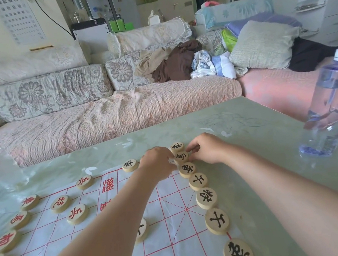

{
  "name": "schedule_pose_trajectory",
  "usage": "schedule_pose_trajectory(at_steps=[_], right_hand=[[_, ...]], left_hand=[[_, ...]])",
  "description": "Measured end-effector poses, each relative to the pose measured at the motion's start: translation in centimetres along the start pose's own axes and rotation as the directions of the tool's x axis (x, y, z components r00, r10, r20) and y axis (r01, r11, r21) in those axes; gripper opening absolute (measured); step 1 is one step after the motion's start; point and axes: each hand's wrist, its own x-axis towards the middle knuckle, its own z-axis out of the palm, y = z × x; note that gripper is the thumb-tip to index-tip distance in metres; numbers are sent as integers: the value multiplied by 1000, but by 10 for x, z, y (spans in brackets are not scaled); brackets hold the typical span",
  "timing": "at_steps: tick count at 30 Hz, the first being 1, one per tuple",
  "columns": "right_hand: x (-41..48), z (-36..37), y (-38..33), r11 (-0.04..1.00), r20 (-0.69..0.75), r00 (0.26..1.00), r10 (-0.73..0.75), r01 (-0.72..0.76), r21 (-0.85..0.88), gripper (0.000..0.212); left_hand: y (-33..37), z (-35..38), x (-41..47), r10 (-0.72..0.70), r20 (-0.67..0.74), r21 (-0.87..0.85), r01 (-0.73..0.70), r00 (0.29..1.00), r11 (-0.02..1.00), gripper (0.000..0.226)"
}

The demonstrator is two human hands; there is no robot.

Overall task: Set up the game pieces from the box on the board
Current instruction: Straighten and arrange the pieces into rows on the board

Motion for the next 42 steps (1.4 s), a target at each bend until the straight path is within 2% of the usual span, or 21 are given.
schedule_pose_trajectory(at_steps=[5, 8, 11, 15, 19, 37, 42], right_hand=[[-1, -1, 0, 1000, 7, 1000, -12, 12, -7, 38], [-3, -1, 2, 999, -5, 999, -36, 36, 11, 42], [-2, 0, 3, 999, -42, 998, -47, 47, 10, 38], [-3, -1, 2, 999, -22, 999, -45, 45, -7, 36], [-3, 1, -1, 999, -20, 999, -45, 45, 7, 36], [-2, -1, 4, 999, -40, 998, -39, 40, 6, 37], [-14, -9, 8, 998, -19, 998, -64, 65, 3, 18]], left_hand=[[0, -1, -1, 1, -16, -38, -2, 1000, 999, 48], [1, -2, -2, 14, -13, -115, -15, 1000, 993, 38], [3, -1, -4, 21, -37, -112, -26, 999, 993, 28], [3, -2, -4, 22, -44, -134, -27, 999, 991, 41], [2, -1, -2, 30, -35, -182, -36, 999, 983, 42], [2, -1, -10, 38, -73, -87, -44, 997, 995, 43], [-1, -2, -25, 87, -174, -116, -108, 981, 987, 32]])
